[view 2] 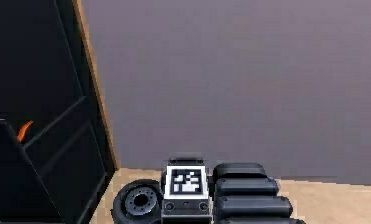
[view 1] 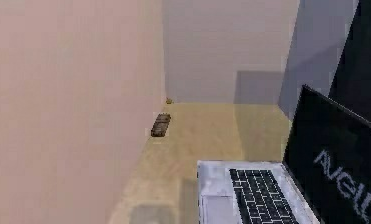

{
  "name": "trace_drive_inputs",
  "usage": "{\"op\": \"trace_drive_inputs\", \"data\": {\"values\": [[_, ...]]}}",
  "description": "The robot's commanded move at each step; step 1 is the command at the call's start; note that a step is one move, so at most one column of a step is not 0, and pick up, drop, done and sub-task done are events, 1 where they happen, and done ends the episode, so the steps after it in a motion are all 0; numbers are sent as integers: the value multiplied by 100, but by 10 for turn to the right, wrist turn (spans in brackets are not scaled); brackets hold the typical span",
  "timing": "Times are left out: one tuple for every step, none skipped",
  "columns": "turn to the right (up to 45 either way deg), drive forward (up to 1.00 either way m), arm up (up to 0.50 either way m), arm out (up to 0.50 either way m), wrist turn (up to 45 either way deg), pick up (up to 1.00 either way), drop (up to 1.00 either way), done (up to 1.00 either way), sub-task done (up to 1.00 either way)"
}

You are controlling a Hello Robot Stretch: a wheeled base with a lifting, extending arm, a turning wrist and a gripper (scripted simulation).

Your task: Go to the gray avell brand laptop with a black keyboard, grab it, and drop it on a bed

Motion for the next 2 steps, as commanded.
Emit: {"op": "trace_drive_inputs", "data": {"values": [[0, 100, 0, 0, 0, 0, 0, 0, 0], [-300, 0, 0, 0, 0, 0, 0, 0, 0]]}}
